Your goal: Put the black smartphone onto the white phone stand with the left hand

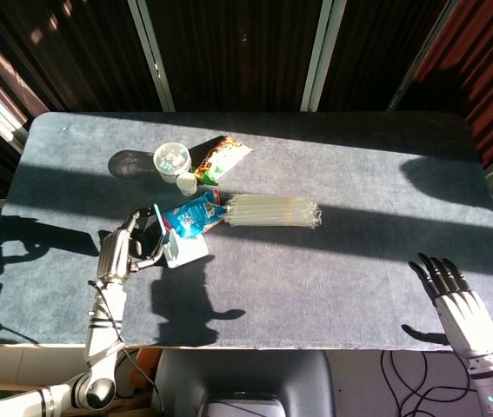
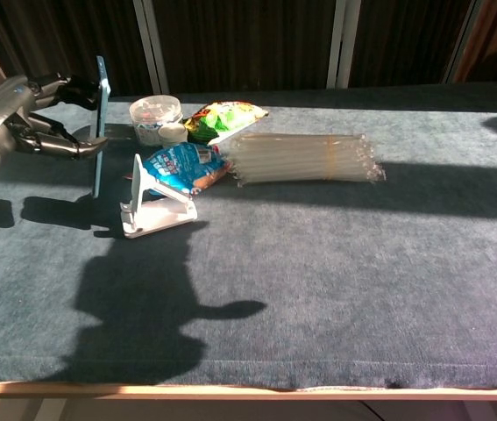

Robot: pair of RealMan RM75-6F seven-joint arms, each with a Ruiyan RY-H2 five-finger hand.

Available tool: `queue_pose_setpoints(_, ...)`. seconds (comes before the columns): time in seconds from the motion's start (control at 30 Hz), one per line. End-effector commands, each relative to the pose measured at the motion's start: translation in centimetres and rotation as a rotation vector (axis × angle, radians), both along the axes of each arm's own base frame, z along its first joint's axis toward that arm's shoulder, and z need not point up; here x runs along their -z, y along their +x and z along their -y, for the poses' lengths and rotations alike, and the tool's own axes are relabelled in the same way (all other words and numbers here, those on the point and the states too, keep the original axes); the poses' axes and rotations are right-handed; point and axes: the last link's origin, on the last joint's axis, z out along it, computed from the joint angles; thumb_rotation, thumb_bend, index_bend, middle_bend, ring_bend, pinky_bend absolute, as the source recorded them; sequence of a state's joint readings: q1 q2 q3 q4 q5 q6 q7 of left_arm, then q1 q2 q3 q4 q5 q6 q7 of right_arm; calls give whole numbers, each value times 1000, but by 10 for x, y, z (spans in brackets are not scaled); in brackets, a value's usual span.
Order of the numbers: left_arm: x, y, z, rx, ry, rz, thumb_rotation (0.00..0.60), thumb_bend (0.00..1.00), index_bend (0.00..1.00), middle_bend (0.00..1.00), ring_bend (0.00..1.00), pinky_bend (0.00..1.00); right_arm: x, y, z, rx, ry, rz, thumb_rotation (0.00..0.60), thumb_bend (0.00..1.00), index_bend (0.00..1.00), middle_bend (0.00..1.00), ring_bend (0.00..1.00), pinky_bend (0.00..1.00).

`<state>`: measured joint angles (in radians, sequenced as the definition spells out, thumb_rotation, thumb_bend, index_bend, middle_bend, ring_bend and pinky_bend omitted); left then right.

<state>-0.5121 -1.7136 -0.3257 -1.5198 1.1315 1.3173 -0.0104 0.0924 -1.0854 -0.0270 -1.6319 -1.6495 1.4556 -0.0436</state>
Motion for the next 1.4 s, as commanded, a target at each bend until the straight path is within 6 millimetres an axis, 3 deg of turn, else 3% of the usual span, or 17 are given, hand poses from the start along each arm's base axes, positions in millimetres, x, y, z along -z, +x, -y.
queue_pose_setpoints(0.03, 7, 1, -2, -15, 8, -2, 600, 520, 839, 1000, 757, 364, -1, 0, 0, 1, -2, 1, 600, 215, 0, 0, 0, 0)
queue_pose_setpoints(0.7, 34, 12, 9, -47, 0, 189, 600, 523, 843, 1000, 754, 359, -3, -2, -1, 5, 0, 6, 600, 215, 0, 0, 0, 0)
queue_pose_setpoints(1.4, 62, 1, 7, -58, 20, 240, 600, 541, 844, 1000, 752, 348, -7, -5, -2, 12, -12, 14, 600, 215, 0, 0, 0, 0)
